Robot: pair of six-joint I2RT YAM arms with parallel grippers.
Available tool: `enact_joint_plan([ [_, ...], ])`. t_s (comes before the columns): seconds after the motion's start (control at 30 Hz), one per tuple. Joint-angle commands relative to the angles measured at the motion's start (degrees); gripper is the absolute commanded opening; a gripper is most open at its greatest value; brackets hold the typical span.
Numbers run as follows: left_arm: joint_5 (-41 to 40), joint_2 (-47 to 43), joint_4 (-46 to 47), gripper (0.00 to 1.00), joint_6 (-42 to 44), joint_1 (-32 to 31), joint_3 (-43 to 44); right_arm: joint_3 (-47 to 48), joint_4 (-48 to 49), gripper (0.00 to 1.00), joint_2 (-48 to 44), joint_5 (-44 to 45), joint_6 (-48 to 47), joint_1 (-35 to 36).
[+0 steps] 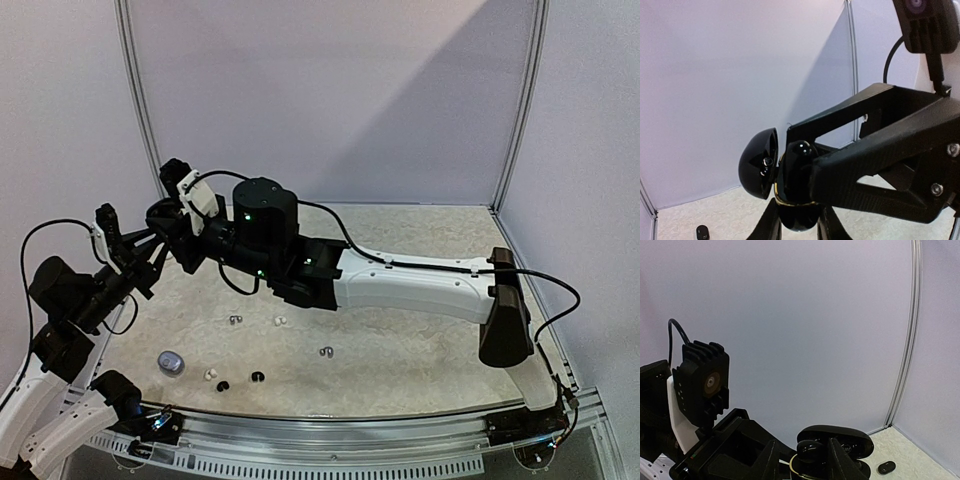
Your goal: Insert the wireless bluetooth earbuds into the charging case
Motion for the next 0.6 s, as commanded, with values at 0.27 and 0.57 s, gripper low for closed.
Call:
enact_joint_plan([
  [0.27, 0.03, -0.76, 1.85, 0.00, -0.80, -0.96, 2.17, 0.37, -4.50, 0.41, 2.67, 0.61, -0.72, -0.54],
  [0.57, -1.10, -0.81, -0.93, 0.00, -1.71, -0.91, 2.10, 0.27, -5.76, 0.51, 1.45, -1.54, -2.37, -0.49],
])
